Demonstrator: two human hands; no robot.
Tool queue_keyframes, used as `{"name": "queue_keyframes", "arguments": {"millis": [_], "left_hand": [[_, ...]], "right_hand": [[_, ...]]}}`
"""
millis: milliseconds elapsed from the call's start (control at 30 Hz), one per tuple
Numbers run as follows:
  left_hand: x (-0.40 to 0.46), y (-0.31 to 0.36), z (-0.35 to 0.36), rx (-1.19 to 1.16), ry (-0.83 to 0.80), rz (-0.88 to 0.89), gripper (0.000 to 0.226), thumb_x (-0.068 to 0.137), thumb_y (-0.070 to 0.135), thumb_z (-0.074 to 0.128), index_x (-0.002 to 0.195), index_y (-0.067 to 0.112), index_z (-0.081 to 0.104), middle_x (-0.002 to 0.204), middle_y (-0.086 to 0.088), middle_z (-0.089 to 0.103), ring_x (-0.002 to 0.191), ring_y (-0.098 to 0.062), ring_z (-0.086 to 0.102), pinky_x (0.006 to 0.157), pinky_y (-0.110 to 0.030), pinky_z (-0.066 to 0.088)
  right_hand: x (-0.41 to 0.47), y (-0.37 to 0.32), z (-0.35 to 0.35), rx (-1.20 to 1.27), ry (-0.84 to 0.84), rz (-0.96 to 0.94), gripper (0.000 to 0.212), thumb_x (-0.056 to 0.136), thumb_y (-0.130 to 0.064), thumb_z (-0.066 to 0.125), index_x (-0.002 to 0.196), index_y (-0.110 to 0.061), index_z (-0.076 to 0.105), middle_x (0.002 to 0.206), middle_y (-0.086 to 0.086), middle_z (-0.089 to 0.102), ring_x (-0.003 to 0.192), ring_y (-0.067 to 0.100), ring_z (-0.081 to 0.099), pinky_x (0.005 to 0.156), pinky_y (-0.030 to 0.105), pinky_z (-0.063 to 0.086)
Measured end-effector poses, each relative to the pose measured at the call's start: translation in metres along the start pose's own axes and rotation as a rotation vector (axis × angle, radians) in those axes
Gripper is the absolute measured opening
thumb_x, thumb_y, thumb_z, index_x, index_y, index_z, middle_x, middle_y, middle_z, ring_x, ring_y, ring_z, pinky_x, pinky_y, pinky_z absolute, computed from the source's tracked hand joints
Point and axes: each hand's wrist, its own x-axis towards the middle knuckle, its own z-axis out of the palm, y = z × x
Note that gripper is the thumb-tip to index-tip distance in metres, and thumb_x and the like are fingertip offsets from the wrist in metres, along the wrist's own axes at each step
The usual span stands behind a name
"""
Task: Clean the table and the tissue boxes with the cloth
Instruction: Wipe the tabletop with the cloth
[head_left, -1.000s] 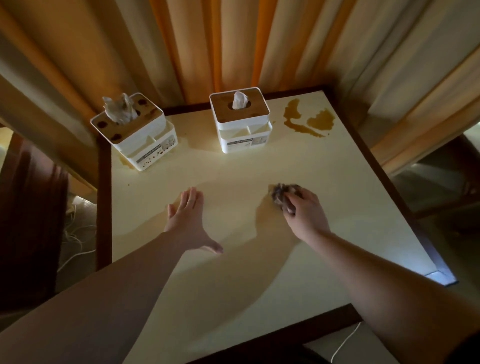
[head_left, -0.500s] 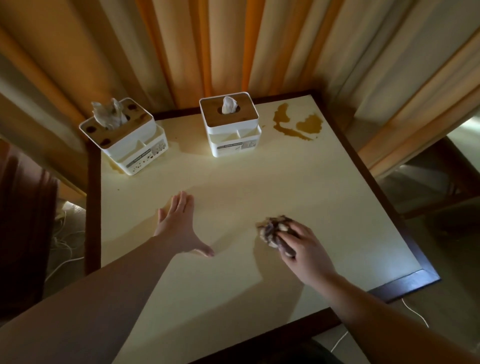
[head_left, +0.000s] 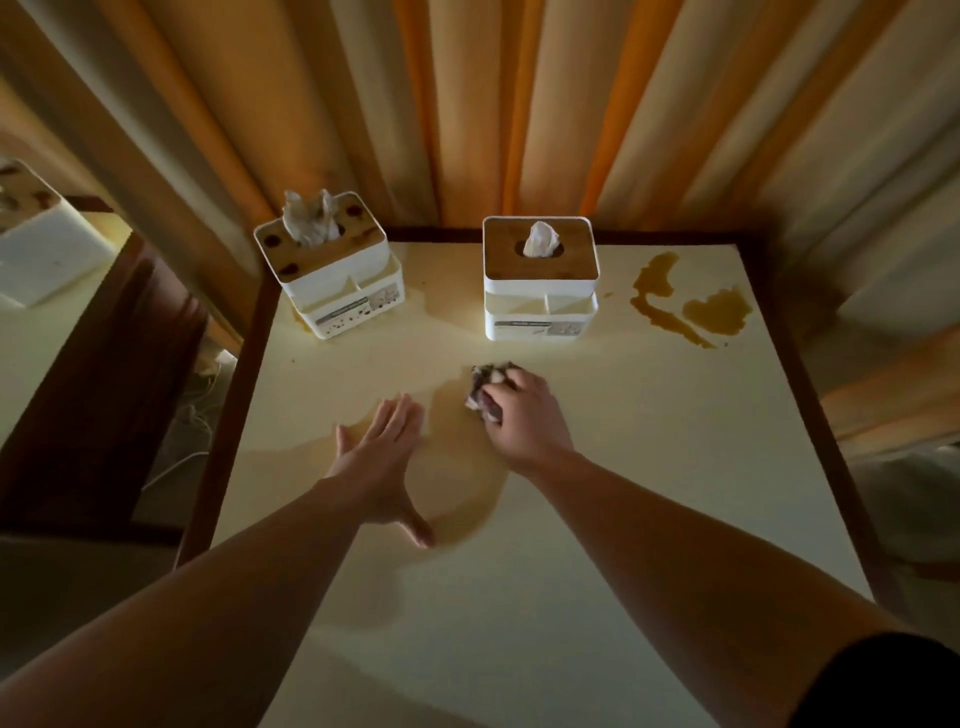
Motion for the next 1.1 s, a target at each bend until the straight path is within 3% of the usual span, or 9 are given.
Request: {"name": "queue_keyframes", "arguments": {"millis": [67, 200, 333, 467, 567, 733, 867, 1000, 1100], "left_hand": [[0.0, 0.0, 0.0, -0.005, 0.006, -0.006, 0.186, 0.019, 0.104, 0.064, 0.16, 0.018, -0.023, 0.164, 0.002, -0.035, 0.151, -0.023, -0.03, 0.117, -0.077, 0.006], [0.001, -0.001, 0.002, -0.027, -0.017, -0.024, 0.187, 0.018, 0.104, 0.063, 0.159, 0.018, -0.025, 0.164, 0.003, -0.037, 0.152, -0.022, -0.032, 0.117, -0.077, 0.003], [0.0, -0.003, 0.002, -0.089, -0.017, -0.013, 0.184, 0.024, 0.102, 0.067, 0.159, 0.02, -0.027, 0.164, 0.005, -0.038, 0.15, -0.02, -0.037, 0.118, -0.074, -0.007], [-0.001, -0.003, 0.004, -0.091, 0.013, -0.004, 0.179, 0.028, 0.102, 0.066, 0.158, 0.023, -0.029, 0.163, 0.005, -0.038, 0.149, -0.021, -0.039, 0.118, -0.071, -0.014], [-0.001, -0.007, 0.007, -0.084, 0.024, 0.003, 0.179, 0.029, 0.101, 0.068, 0.156, 0.024, -0.032, 0.163, 0.006, -0.039, 0.148, -0.021, -0.039, 0.118, -0.071, -0.015], [-0.002, -0.003, 0.005, -0.056, 0.028, -0.013, 0.181, 0.027, 0.102, 0.067, 0.156, 0.022, -0.032, 0.162, 0.005, -0.04, 0.149, -0.021, -0.037, 0.119, -0.071, -0.01], [-0.002, 0.008, -0.002, -0.099, 0.03, -0.046, 0.181, 0.029, 0.097, 0.073, 0.161, 0.016, -0.021, 0.165, 0.004, -0.034, 0.152, -0.022, -0.03, 0.12, -0.07, -0.005], [0.009, 0.04, -0.009, -0.276, 0.168, -0.117, 0.148, 0.05, 0.088, 0.076, 0.164, 0.02, 0.009, 0.173, 0.002, -0.007, 0.157, -0.016, -0.017, 0.124, -0.064, -0.005], [0.025, 0.082, -0.014, -0.239, 0.179, -0.042, 0.132, 0.063, 0.083, 0.073, 0.164, 0.022, 0.014, 0.173, 0.0, -0.004, 0.158, -0.016, -0.014, 0.124, -0.059, -0.006]], "right_hand": [[-0.018, -0.01, 0.001, 0.036, -0.006, -0.086, 0.016, 0.093, -0.028, 0.062, 0.098, -0.02, 0.076, 0.115, 0.007, 0.065, 0.116, 0.034, 0.055, 0.091, 0.04, 0.053], [-0.063, 0.012, -0.014, 0.01, -0.138, -0.255, 0.032, 0.075, -0.021, 0.07, 0.106, -0.023, 0.077, 0.122, 0.003, 0.065, 0.116, 0.032, 0.058, 0.095, 0.039, 0.054], [-0.063, 0.048, -0.03, -0.067, -0.072, -0.065, 0.023, 0.082, -0.02, 0.07, 0.105, -0.024, 0.075, 0.121, 0.005, 0.065, 0.112, 0.032, 0.057, 0.091, 0.039, 0.054], [0.0, 0.04, -0.023, -0.078, -0.002, 0.052, 0.018, 0.085, -0.014, 0.071, 0.103, -0.018, 0.073, 0.124, 0.005, 0.064, 0.115, 0.034, 0.055, 0.095, 0.04, 0.052], [0.036, 0.008, -0.008, -0.08, -0.058, 0.021, 0.016, 0.089, -0.019, 0.069, 0.104, -0.021, 0.071, 0.126, -0.001, 0.061, 0.119, 0.028, 0.05, 0.096, 0.037, 0.046], [0.014, -0.019, 0.004, -0.015, -0.131, -0.194, 0.017, 0.089, -0.02, 0.066, 0.102, -0.018, 0.077, 0.121, 0.004, 0.064, 0.118, 0.033, 0.055, 0.091, 0.043, 0.054], [-0.04, 0.002, -0.011, -0.033, -0.117, -0.16, 0.027, 0.088, -0.035, 0.055, 0.099, -0.025, 0.078, 0.117, -0.003, 0.065, 0.116, 0.028, 0.056, 0.089, 0.039, 0.054], [-0.086, 0.056, -0.042, -0.132, -0.042, -0.008, 0.034, 0.072, -0.034, 0.053, 0.095, -0.026, 0.076, 0.111, 0.0, 0.066, 0.105, 0.029, 0.059, 0.082, 0.039, 0.057], [-0.099, 0.097, -0.069, -0.182, 0.013, 0.158, 0.031, 0.073, -0.027, 0.064, 0.1, -0.022, 0.077, 0.112, 0.003, 0.068, 0.103, 0.031, 0.06, 0.081, 0.039, 0.057]]}}
